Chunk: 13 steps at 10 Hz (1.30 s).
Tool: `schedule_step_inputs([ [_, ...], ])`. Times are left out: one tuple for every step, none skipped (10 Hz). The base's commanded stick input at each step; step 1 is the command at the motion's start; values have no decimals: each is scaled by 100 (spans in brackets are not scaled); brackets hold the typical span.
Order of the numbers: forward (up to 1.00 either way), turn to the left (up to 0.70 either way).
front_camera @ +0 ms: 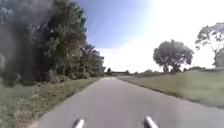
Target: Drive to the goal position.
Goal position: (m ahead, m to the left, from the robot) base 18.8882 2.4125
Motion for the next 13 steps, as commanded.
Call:
schedule_step_inputs([
  [70, 0],
  [70, 0],
  [70, 0],
  [70, 0],
  [70, 0],
  [70, 0],
  [70, 0],
  [70, 0],
  [70, 0],
  [70, 0],
  [70, 0],
  [70, 0],
  [70, 0],
])
